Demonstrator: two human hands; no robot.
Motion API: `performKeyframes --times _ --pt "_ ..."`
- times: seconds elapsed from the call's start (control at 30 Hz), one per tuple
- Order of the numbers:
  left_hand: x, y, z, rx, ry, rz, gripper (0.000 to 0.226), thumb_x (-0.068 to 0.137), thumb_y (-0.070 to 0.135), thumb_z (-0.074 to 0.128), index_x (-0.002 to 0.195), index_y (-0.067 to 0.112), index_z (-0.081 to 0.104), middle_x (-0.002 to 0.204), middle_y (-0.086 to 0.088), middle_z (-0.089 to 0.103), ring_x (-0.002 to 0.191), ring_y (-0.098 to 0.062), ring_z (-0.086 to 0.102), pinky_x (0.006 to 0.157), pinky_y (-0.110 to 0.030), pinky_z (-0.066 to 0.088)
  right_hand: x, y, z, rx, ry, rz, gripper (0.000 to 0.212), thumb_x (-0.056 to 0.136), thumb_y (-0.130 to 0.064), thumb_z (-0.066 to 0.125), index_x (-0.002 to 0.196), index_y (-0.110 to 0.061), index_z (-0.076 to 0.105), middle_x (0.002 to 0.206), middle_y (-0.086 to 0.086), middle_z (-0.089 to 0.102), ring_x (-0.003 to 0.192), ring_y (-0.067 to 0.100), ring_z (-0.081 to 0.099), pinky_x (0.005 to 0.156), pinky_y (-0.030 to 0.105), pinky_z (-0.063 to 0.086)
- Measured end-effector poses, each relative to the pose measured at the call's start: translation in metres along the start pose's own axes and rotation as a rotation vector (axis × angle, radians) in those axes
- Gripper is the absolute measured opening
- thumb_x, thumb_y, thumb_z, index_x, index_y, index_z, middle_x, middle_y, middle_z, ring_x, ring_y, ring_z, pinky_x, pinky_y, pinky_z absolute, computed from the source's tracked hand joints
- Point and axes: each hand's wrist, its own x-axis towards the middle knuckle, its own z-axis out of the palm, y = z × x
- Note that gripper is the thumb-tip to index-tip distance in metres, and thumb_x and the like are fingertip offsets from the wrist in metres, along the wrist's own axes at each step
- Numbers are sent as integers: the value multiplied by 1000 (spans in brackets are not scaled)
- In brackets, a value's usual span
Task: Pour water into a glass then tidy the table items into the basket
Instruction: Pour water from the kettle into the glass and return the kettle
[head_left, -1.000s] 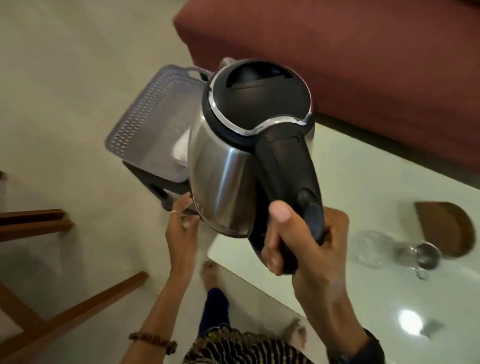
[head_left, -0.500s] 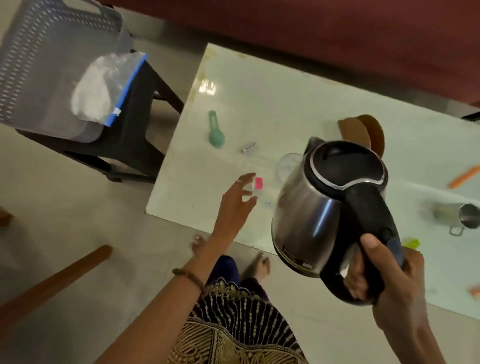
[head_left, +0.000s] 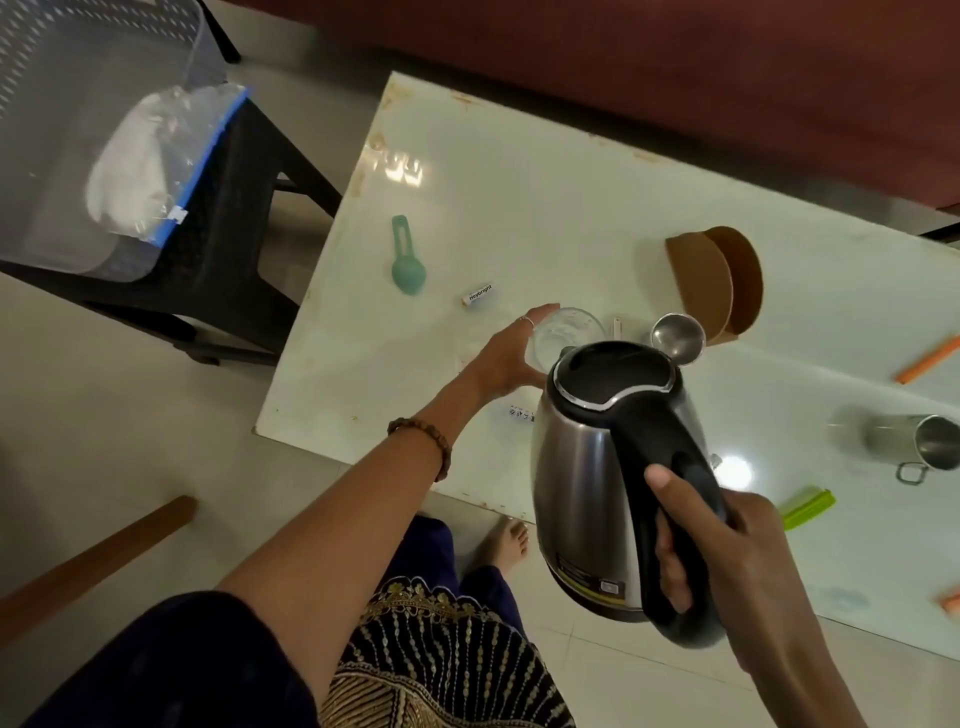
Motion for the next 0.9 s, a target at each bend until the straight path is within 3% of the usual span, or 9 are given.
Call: performKeyframes --times 0.13,0.27,0.33,0.43,0.57,0.73,0.9 --pt "1 -4 -6 -25 -17 43 83 71 8 76 140 19 31 142 4 42 125 -17 43 101 -19 32 11 -9 10 -8 29 24 51 76 -44 63 35 -16 50 30 2 44 26 18 39 32 19 38" --pt "4 0 -5 38 -35 147 80 75 12 74 141 10 30 146 -7 39 129 -14 38 98 -3 24 19 -16 12 -13 40 82 47 82 -36 63 43 -12 52 31 1 46 24 11 40 29 16 36" --pt "3 0 -5 58 -5 157 76 75 16 75 139 13 36 142 -5 45 128 -17 42 100 -9 28 22 -18 12 -24 46 104 47 82 -36 63 45 -9 53 31 1 47 23 11 40 29 16 36" --pt "-1 -2 -6 44 7 144 80 70 24 78 139 21 37 140 0 48 127 -16 44 105 -29 37 25 -22 10 -58 50 120 48 81 -41 63 45 -9 54 33 2 48 25 13 42 30 18 38" --pt "-3 0 -8 -22 -21 119 83 69 24 80 139 21 37 141 -3 46 132 -18 39 110 -41 34 29 -25 7 -80 48 156 50 75 -48 63 40 -13 56 35 3 49 28 15 43 32 21 38" --pt "-7 3 -9 -66 -30 81 84 66 27 79 139 24 37 138 -7 48 131 -21 39 110 -44 32 28 -26 5 -104 29 178 50 74 -50 63 40 -15 58 36 3 49 29 16 43 34 21 39" --pt "-7 6 -8 -77 -36 41 86 63 27 81 138 28 38 137 0 48 129 -20 40 107 -34 34 25 -28 5 -116 28 184 52 77 -48 62 39 -12 56 36 4 49 29 17 43 33 22 39"
